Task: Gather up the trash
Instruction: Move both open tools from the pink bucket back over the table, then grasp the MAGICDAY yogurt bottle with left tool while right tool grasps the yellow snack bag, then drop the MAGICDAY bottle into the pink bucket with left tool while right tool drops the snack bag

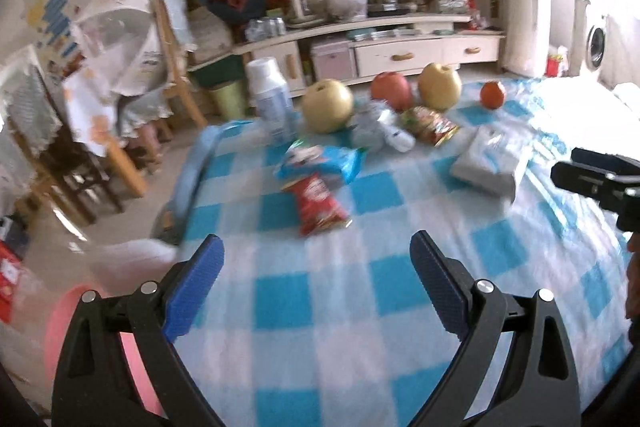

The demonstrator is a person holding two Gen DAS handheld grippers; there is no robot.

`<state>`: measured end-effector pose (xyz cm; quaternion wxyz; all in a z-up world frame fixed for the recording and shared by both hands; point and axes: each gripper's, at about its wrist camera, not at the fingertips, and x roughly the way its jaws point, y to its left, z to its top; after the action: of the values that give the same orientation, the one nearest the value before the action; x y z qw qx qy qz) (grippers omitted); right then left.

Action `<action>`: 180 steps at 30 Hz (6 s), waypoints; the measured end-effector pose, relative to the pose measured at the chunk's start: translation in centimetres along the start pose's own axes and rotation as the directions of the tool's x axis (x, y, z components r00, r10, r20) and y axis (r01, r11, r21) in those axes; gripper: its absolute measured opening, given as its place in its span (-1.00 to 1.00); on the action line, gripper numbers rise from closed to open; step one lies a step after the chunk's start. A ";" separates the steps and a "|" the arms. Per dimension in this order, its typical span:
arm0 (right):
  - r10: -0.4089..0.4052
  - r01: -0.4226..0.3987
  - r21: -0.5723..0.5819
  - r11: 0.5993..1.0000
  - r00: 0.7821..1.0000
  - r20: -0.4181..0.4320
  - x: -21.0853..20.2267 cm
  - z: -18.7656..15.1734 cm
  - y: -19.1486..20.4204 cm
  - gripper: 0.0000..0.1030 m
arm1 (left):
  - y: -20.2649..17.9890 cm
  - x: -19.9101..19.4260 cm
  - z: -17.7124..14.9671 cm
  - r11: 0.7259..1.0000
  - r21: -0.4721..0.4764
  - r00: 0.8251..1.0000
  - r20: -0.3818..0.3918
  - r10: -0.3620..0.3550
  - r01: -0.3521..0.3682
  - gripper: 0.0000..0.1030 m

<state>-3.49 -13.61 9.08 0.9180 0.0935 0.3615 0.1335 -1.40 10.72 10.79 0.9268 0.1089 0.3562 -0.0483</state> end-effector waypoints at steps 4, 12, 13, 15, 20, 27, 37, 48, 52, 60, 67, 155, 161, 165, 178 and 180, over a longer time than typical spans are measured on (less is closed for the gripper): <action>-0.030 0.029 -0.047 0.998 0.999 -0.016 2.3 2.2 -1.3 0.84 | -0.5 3.5 2.5 0.996 -0.042 0.997 -0.002 -0.073 0.073 0.84; -0.026 0.014 -0.115 0.993 0.994 -0.104 9.2 6.9 -3.2 0.83 | -2.7 13.1 8.0 0.972 -0.118 0.974 -0.082 -0.213 0.203 0.83; -0.025 0.011 -0.122 0.993 0.993 -0.113 9.7 7.2 -3.3 0.83 | -2.8 14.1 8.5 0.971 -0.126 0.973 -0.092 -0.213 0.201 0.83; -0.030 0.010 -0.141 0.990 0.990 -0.140 11.3 7.9 -3.6 0.83 | -3.0 16.1 9.4 0.964 -0.151 0.965 -0.113 -0.235 0.217 0.83; -0.035 -0.003 -0.178 0.984 0.977 -0.210 15.0 8.7 -3.8 0.62 | -2.8 20.0 10.7 0.949 -0.219 0.951 -0.162 -0.263 0.225 0.79; 0.003 -0.059 -0.206 0.977 0.965 -0.263 18.2 9.1 -2.8 0.62 | -3.5 24.0 11.2 0.944 -0.249 0.935 -0.223 -0.275 0.218 0.41; 0.000 -0.070 -0.257 0.964 0.965 -0.262 19.0 7.4 -1.8 0.21 | -4.7 24.0 10.8 0.933 -0.250 0.920 -0.233 -0.316 0.258 0.18; 0.049 -0.113 -0.246 0.963 0.967 -0.251 13.9 2.4 -0.5 0.11 | -6.2 18.2 5.9 0.920 -0.240 0.901 -0.235 -0.365 0.310 0.17; 0.053 -0.120 -0.260 0.958 0.967 -0.249 11.2 -0.5 0.7 0.10 | -6.4 15.3 3.0 0.903 -0.281 0.894 -0.218 -0.390 0.325 0.16; 0.080 -0.150 -0.266 0.952 0.963 -0.258 5.9 -5.4 2.3 0.09 | -6.6 9.6 -2.2 0.879 -0.304 0.878 -0.197 -0.436 0.368 0.15; 0.102 -0.157 -0.214 0.964 0.964 -0.246 3.1 -7.5 2.2 -0.02 | -6.5 7.6 -3.8 0.888 -0.273 0.882 -0.197 -0.427 0.369 0.26; 0.063 -0.116 -0.251 0.961 0.976 -0.209 -6.3 -13.1 14.2 -0.14 | 10.7 -9.4 -10.5 0.970 -0.232 0.998 -0.023 0.065 -0.069 0.17; 0.155 -0.220 -0.320 0.922 0.964 -0.216 -5.5 -11.4 21.3 -0.14 | 16.5 -10.6 -12.6 0.939 -0.314 0.990 -0.030 0.140 -0.143 0.17; 0.225 -0.298 -0.370 0.880 0.947 -0.227 -4.5 -10.4 26.8 -0.14 | 19.5 -11.1 -13.9 0.917 -0.356 0.983 -0.040 0.179 -0.182 0.17; 0.374 -0.457 -0.426 0.781 0.888 -0.267 1.5 -7.5 40.8 -0.14 | 26.8 -10.8 -16.8 0.865 -0.426 0.964 -0.091 0.251 -0.265 0.17; 0.377 -0.458 -0.424 0.781 0.888 -0.264 2.5 -7.2 41.9 -0.14 | 27.4 -10.2 -16.9 0.861 -0.431 0.963 -0.099 0.251 -0.269 0.17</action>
<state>-14.10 27.43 13.55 0.8264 -0.0678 0.3622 0.4257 -15.40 41.51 10.03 0.9180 -0.0558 0.3580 0.1613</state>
